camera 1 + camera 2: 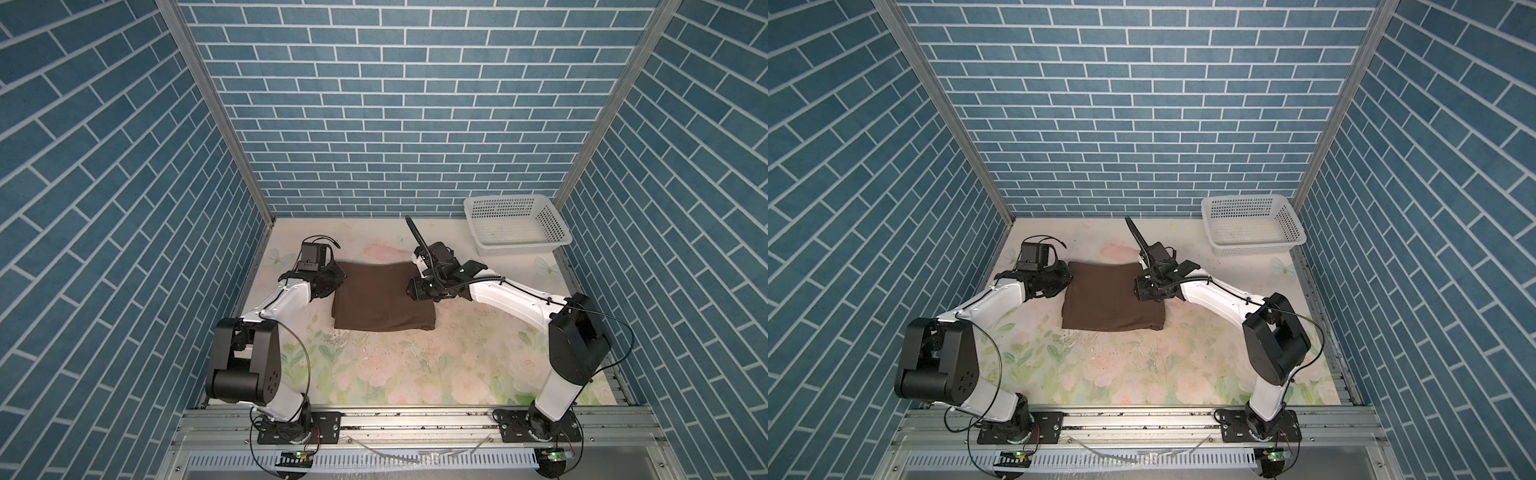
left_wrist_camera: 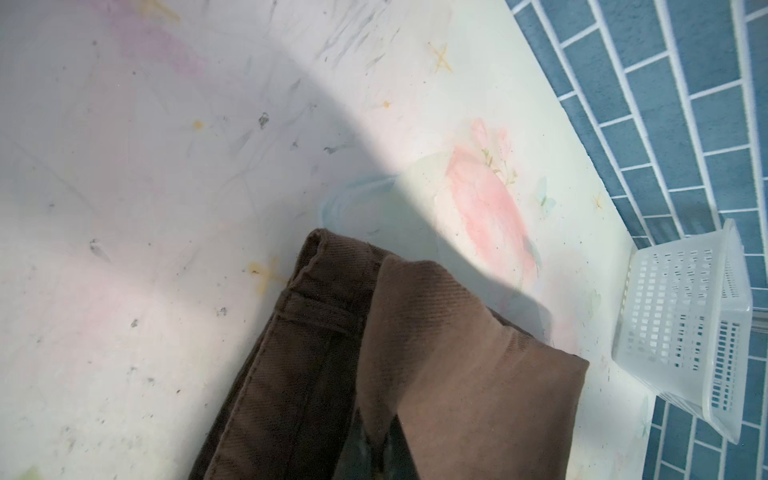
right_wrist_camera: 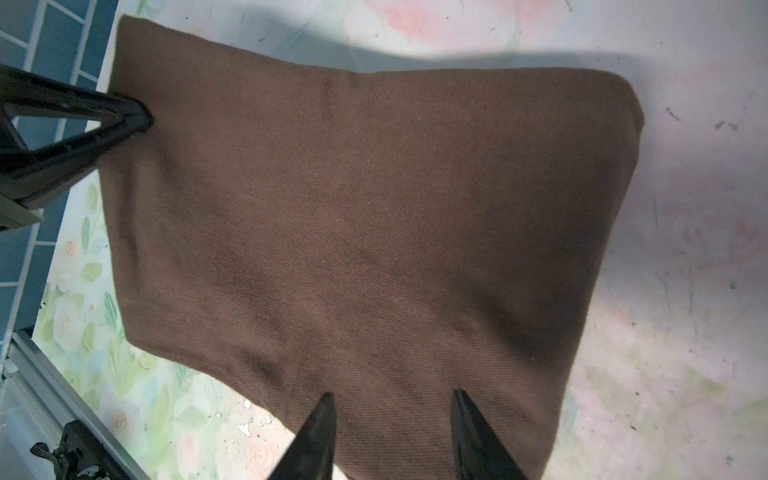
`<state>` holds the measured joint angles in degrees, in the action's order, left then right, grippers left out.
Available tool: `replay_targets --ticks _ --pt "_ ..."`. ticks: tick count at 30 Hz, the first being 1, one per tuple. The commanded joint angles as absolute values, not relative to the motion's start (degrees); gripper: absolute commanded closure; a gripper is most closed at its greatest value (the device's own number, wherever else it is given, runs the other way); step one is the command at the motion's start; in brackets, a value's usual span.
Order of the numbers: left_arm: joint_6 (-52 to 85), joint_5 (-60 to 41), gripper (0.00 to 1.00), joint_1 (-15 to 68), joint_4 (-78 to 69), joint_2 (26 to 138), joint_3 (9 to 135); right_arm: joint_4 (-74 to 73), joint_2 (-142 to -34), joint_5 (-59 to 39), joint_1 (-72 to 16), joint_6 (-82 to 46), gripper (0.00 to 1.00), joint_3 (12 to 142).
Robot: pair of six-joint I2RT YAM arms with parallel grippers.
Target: Fold and stack the trousers
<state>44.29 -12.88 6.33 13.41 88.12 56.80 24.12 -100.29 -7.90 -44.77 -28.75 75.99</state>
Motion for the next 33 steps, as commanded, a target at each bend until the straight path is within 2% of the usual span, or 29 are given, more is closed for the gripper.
replay_targets --ticks 1,2,3,4,5,9,13,15,17,19,21,25,33 --pt "41.27 -10.99 1.0 6.42 13.26 89.12 60.14 23.4 -99.45 -7.29 -44.41 -30.76 0.54 73.66" --pt "40.98 -10.88 1.0 6.42 13.5 89.9 60.91 23.32 -99.39 -7.25 -44.42 -30.91 0.54 73.35" --pt "40.79 -10.7 0.91 6.42 15.31 91.0 62.29 23.26 -99.31 -7.29 -44.26 -30.99 0.54 73.1" --pt "40.86 -9.28 0.64 6.42 18.98 92.09 64.15 23.3 -99.1 -7.25 -44.3 -31.04 0.54 72.82" --pt "41.24 -7.64 0.51 6.44 21.79 92.91 65.23 23.28 -98.86 -7.12 -44.32 -31.1 0.55 72.56" --pt "40.33 -3.24 0.4 5.72 23.94 92.0 66.62 22.88 -97.97 -6.86 -44.2 -31.2 0.54 71.31" --pt "39.33 -1.2 0.43 6.59 27.34 88.42 68.76 23.12 -97.16 -6.96 -43.95 -30.55 0.56 70.62" --pt "39.29 -1.14 0.5 8.57 26.84 85.84 67.52 22.35 -96.6 -8.03 -43.93 -29.7 0.64 70.12" --pt "39.46 -1.34 0.62 11.46 25.94 84.03 65.61 20.63 -96.44 -10.27 -43.88 -29.11 0.74 69.34" --pt "40.55 -2.58 0.66 14.45 23.98 83.36 62.8 18.4 -97.21 -13.58 -43.86 -28.92 0.78 68.59" --pt "42.28 -4.7 0.66 15.85 20.77 83.98 59.42 17.09 -98.85 -16.32 -44.0 -29.13 0.82 68.13" --pt "46.02 -7.48 0.64 16.08 15.63 86.79 53.62 16.96 -100.51 -17.29 -43.85 -29.7 1.0 64.92" --pt "47.12 -8.96 0.63 16.05 8.89 94.34 49.37 15.97 -102.23 -10.01 -42.1 -30.98 1.0 52.52"
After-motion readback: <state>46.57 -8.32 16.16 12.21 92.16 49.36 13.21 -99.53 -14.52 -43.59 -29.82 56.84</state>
